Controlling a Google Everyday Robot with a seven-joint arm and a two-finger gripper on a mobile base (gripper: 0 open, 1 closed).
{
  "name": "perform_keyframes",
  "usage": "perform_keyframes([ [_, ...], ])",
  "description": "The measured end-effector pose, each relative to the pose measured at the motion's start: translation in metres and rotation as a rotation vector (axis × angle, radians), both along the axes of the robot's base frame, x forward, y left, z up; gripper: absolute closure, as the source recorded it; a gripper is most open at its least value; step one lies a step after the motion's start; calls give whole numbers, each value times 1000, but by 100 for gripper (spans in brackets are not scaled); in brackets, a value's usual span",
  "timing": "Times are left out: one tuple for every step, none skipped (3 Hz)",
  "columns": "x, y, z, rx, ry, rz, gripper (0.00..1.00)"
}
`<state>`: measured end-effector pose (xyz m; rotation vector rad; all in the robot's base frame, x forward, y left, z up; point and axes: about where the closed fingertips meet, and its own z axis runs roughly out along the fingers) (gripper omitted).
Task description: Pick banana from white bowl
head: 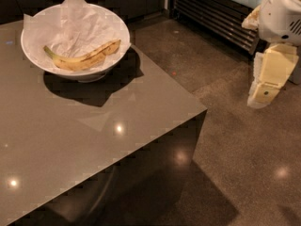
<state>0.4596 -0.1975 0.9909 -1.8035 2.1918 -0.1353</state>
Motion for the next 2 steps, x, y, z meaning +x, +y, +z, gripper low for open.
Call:
perform_keyframes([
  [0,0,0,0,0,0,0],
  [21,10,16,4,-47,45,0],
])
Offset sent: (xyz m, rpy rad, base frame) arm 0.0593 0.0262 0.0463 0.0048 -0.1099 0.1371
